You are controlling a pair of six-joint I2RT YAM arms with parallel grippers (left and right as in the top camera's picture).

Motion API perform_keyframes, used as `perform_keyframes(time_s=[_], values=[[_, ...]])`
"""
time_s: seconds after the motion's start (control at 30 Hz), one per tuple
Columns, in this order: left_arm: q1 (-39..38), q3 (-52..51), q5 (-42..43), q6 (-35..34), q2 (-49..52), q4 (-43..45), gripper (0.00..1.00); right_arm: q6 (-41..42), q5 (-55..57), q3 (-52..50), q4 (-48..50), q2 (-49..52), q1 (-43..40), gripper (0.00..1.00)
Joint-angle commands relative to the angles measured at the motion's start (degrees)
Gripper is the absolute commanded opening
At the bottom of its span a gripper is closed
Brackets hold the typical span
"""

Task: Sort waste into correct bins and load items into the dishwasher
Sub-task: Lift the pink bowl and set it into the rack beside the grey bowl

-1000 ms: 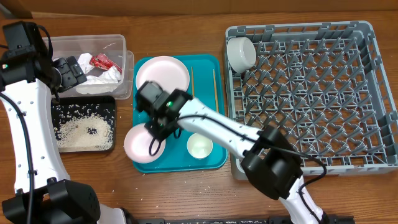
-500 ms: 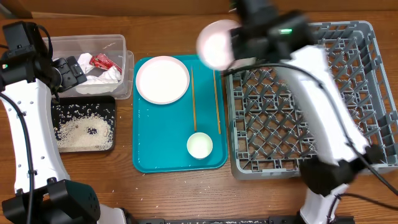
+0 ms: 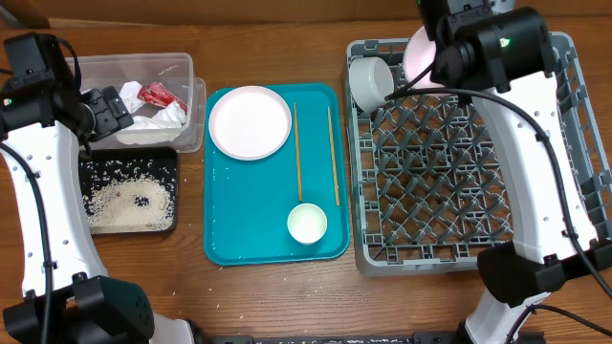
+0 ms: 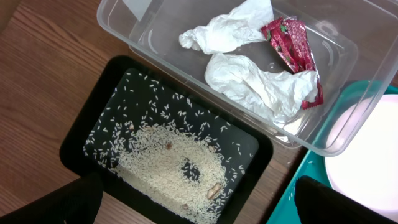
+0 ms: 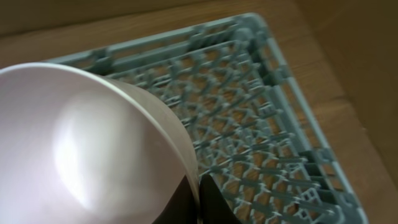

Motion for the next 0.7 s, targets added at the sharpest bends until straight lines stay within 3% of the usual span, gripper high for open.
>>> perform_keyframes(time_s=[0.0, 0.27, 0.47, 0.67], values=[[-0.2, 0.6, 0.1, -0.5, 0.2, 0.0, 1.00, 8.0, 10.7, 0.1, -0.5, 1.2, 3.0, 0.04], [-0.2, 0.6, 0.1, -0.5, 0.2, 0.0, 1.00, 13.6, 20.6, -11.5, -1.4, 7.6, 9.4, 0.04], [-0.2, 0.6, 0.1, -0.5, 0.2, 0.0, 1.00, 13.8, 29.1, -22.3, -1.1, 10.6, 13.7, 0.04], [-0.2, 0.6, 0.1, -0.5, 0.2, 0.0, 1.00, 13.7, 30.6, -30.6, 1.6, 10.7, 14.5, 0.04]])
